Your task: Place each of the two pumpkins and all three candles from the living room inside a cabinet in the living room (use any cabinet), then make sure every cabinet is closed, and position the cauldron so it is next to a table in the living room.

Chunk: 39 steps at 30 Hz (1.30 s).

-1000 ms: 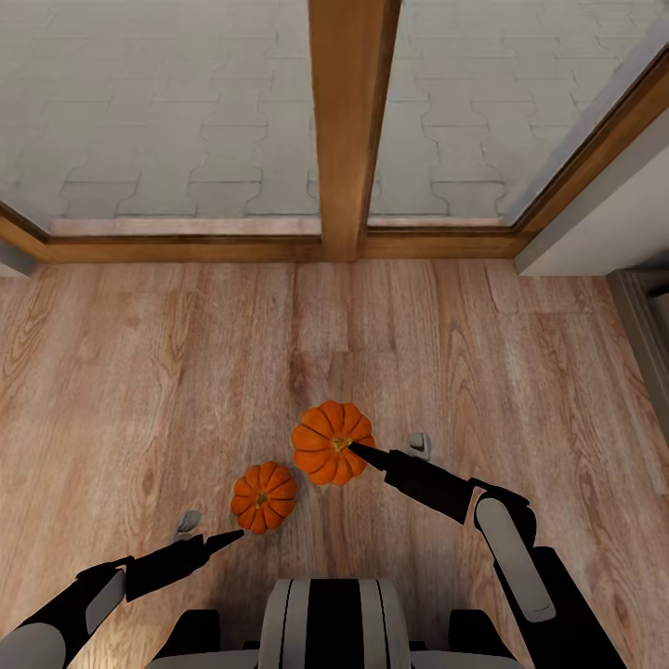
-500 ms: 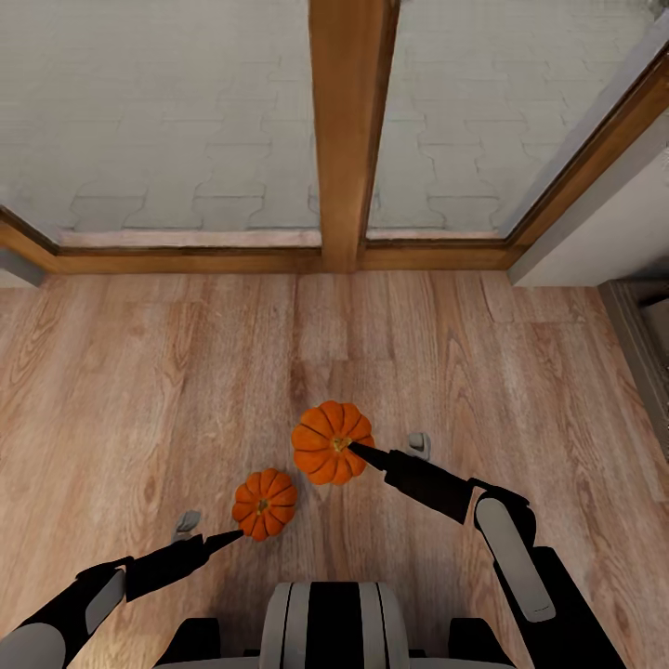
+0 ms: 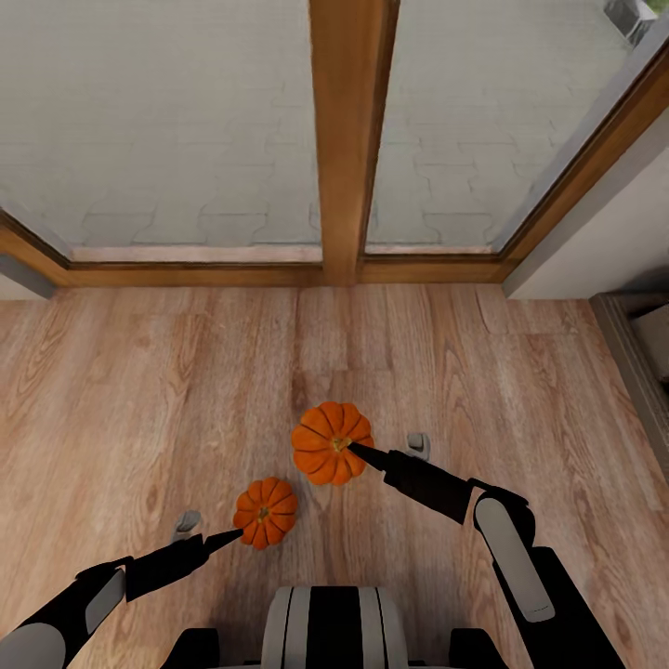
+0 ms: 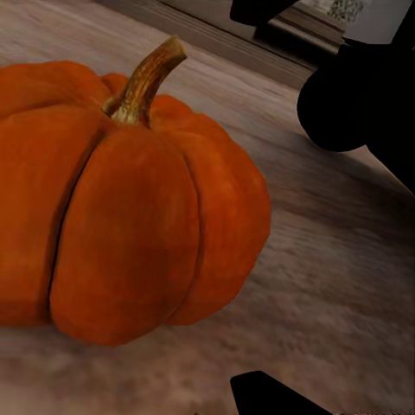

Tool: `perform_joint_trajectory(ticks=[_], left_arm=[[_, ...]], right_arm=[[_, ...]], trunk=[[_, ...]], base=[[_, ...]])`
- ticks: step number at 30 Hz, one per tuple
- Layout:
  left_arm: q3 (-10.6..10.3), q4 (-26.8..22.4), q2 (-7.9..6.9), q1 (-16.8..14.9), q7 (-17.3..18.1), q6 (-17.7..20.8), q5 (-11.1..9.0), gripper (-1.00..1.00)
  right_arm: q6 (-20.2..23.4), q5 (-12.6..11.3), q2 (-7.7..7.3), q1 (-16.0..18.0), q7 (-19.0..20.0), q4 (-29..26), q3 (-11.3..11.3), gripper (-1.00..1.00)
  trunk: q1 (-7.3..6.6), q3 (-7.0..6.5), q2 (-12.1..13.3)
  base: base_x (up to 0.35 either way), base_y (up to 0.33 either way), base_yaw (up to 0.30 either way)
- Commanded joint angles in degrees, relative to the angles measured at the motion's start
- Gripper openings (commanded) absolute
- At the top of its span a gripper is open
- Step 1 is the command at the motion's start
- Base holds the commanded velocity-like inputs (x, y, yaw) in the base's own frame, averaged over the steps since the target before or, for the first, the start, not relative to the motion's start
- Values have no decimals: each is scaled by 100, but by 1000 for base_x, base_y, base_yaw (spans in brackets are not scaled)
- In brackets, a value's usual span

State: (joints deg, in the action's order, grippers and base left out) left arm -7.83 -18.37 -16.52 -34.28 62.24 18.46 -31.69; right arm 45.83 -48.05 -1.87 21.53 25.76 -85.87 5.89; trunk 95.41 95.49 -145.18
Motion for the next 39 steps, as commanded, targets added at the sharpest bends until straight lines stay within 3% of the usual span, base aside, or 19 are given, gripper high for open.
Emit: perform_joint_trajectory(ticks=[1,26,31,39], left_arm=[[0,0,0,0,-10,0,-1,100],[0,0,-9,0,-13,0,-38,100],[0,0,-9,0,-35,1,-39,100],[0,0,0,0,-47,-21,-39,100]], right_arm=[[5,-20,1,0,7,-1,0,-100],[5,-20,-6,0,8,-9,-3,-100],[5,-20,-9,0,8,-8,-2,-100],[5,-20,-15,0,8,-9,-5,-100]], trunk=[[0,0,0],[0,0,0],[13,111,-7],[13,111,-7]], base=[[0,0,0],[61,18,0],[1,0,0],[0,0,0]])
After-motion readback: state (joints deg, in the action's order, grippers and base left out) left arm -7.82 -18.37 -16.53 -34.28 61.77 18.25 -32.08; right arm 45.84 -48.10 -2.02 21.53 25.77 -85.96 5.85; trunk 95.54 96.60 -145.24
